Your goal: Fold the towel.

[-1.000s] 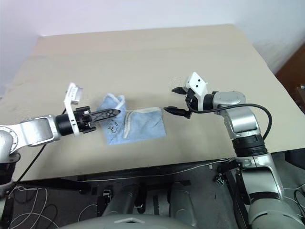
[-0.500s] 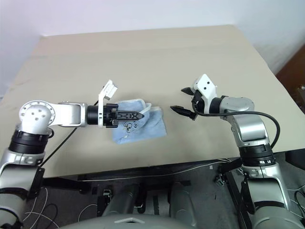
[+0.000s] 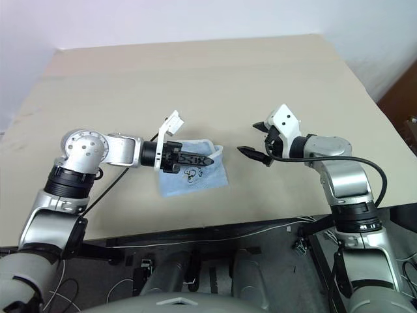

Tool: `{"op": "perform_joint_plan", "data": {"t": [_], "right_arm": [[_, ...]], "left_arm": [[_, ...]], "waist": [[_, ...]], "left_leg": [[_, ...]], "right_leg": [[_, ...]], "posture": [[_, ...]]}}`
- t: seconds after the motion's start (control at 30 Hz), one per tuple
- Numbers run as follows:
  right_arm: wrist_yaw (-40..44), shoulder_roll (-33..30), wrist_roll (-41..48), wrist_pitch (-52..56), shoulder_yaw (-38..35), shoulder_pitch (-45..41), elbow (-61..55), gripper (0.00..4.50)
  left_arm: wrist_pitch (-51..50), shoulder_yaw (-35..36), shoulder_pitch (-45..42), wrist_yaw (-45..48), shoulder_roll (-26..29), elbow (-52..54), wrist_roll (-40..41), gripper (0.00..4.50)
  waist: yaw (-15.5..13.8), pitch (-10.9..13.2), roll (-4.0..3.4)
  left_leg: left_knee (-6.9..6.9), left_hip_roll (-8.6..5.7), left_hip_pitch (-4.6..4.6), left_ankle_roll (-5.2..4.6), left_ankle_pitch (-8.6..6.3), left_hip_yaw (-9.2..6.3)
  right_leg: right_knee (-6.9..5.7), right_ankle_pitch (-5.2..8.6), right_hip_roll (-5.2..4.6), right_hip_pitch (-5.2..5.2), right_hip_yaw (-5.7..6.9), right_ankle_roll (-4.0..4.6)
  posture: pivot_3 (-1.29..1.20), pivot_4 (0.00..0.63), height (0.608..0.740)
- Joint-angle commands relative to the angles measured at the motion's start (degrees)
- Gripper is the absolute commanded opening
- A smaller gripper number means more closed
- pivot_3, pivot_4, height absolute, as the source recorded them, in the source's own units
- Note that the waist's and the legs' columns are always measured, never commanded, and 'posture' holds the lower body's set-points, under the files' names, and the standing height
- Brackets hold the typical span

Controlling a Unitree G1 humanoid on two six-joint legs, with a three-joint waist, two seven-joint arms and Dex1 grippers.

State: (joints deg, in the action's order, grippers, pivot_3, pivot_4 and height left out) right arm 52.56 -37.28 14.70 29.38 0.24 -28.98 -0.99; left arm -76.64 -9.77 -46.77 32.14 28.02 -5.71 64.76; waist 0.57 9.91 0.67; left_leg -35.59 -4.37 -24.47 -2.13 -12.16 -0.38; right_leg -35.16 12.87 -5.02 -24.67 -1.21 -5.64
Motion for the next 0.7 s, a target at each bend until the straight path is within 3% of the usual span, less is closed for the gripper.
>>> {"op": "perform_joint_plan", "data": {"t": [0.03, 0.13, 0.23, 0.47, 0.63, 0.7], "right_arm": [[-0.17, -1.05, 0.12, -1.26, -0.80, -0.58, -1.50, 4.50], [-0.16, -0.95, 0.09, -1.42, -0.71, -0.84, -1.26, 4.50], [-0.17, -0.87, -0.12, -1.65, -0.49, -1.08, -0.77, 4.50], [-0.19, -0.47, 0.01, -1.80, -0.27, -1.86, -0.19, 4.50], [-1.96, 1.73, 3.09, 0.81, -2.63, -4.94, 1.16, 4.50], [-1.88, 3.45, 7.43, 4.25, -4.33, -5.87, -0.74, 4.50]], "left_arm": [[-0.68, 0.86, 0.56, 2.31, -0.80, 3.08, -1.51, 0.03], [-0.64, 1.32, 1.26, 2.99, -1.44, 3.59, -3.11, 0.03], [-0.11, 1.21, 2.25, 4.97, -0.83, 5.12, -4.53, 0.66], [1.36, 4.46, 2.61, 8.14, 0.15, 6.88, -6.12, 2.88], [11.14, 6.35, 2.37, 11.66, 4.54, 11.80, -12.09, 4.47], [22.24, 8.58, 4.10, 14.38, 4.82, 11.91, -16.60, 4.47]], "waist": [[0.00, 0.00, 0.00], [0.00, 0.00, 0.00], [0.05, 0.00, 0.00], [0.02, 0.00, 0.00], [0.19, 0.00, 0.00], [0.10, 0.00, 0.00]], "left_leg": [[0.00, 0.00, 0.00, 0.00, 0.00, 0.00], [-0.02, 0.00, 0.00, 0.00, 0.00, -0.01], [-0.04, 0.00, 0.00, 0.00, 0.00, -0.01], [-0.08, 0.00, 0.00, 0.00, 0.00, -0.01], [-0.08, 0.00, 0.01, 0.01, 0.00, -0.01], [-0.06, 0.01, 0.02, 0.02, 0.00, -0.01]], "right_leg": [[0.00, 0.00, 0.00, 0.00, 0.00, 0.00], [-0.02, 0.00, 0.00, 0.00, 0.00, 0.00], [-0.04, 0.00, 0.00, 0.00, 0.00, -0.01], [-0.07, 0.00, 0.00, 0.01, 0.01, 0.00], [-0.07, 0.00, 0.00, 0.01, 0.00, 0.00], [-0.07, 0.00, 0.00, 0.00, 0.00, 0.01]], "posture": [[0.00, 0.150, 0.740], [0.00, 0.150, 0.740], [0.00, 0.150, 0.740], [0.00, 0.150, 0.740], [0.00, 0.150, 0.740], [0.00, 0.150, 0.740]]}}
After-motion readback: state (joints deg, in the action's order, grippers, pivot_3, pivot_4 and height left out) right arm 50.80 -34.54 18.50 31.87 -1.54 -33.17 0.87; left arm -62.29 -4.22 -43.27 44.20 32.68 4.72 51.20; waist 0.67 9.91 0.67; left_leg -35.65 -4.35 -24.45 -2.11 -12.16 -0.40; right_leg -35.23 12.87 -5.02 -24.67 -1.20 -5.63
